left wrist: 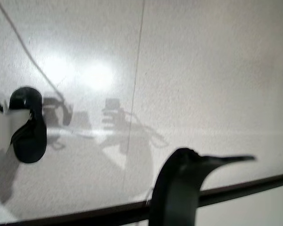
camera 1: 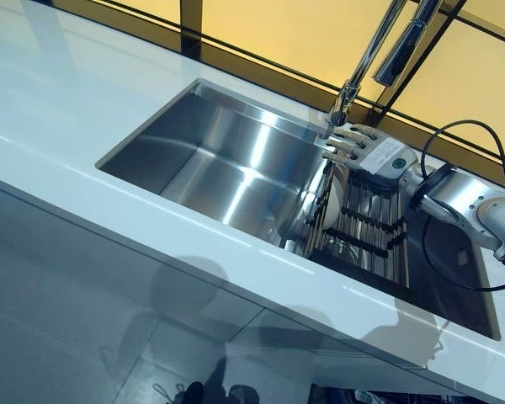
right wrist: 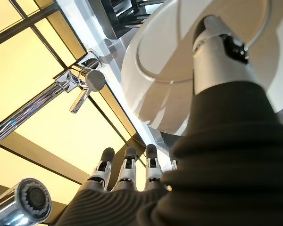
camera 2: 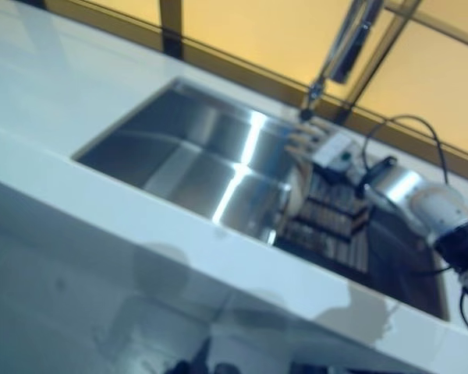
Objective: Take plates into dishwasher
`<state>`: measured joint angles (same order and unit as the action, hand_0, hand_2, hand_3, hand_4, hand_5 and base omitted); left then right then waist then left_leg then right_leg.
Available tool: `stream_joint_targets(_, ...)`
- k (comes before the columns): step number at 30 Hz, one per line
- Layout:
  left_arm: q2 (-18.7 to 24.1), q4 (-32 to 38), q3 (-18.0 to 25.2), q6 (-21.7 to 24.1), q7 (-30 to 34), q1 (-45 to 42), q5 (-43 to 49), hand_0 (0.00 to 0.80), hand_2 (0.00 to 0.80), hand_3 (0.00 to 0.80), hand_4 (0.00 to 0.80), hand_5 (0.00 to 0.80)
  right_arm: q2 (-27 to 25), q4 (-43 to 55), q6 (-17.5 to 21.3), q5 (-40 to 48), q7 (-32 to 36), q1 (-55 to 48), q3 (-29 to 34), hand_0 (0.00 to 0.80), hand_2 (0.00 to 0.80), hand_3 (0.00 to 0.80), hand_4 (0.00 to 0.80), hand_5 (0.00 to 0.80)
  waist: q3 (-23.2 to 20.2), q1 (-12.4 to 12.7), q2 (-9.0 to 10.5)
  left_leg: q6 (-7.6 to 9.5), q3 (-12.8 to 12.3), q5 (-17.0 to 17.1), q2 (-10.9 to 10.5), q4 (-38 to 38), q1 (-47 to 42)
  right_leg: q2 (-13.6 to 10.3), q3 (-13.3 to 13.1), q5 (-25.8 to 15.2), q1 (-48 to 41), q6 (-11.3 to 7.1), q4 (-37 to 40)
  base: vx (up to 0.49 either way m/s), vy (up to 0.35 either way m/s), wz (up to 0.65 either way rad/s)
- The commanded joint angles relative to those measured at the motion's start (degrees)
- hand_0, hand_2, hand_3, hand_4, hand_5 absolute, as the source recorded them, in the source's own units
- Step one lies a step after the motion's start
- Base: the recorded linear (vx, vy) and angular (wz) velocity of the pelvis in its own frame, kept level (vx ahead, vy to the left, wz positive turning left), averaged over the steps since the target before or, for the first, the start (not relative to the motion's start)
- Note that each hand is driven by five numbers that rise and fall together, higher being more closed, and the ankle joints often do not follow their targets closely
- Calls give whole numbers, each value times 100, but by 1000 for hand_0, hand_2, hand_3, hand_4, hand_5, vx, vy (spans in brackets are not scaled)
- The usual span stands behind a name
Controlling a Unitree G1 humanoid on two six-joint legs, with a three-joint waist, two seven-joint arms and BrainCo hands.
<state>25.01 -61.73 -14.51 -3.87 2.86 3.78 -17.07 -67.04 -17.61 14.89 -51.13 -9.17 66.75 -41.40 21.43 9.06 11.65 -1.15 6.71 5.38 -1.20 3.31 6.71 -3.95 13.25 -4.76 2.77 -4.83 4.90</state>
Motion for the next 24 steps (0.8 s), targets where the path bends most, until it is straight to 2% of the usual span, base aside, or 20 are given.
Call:
stream_joint_targets(1,112,101,17,160,17,-40,-127,0,0,0,0,0,-125,-79,-177,-74,-36,615,-280,0,0,0,0,0,52,103,-73,247,-277,-445,-95,147,-121,84,78,-10,128,-268,-173,0,0,0)
stream_joint_targets(24,81,228,-21,361,-4,-7,-367,0,0,0,0,0,-103,63,-244,-487,106,568,-269,0,0,0,0,0,349,113,-168,247,-282,-398,-103,123,40,76,111,10,264,-227,-224,0,0,0)
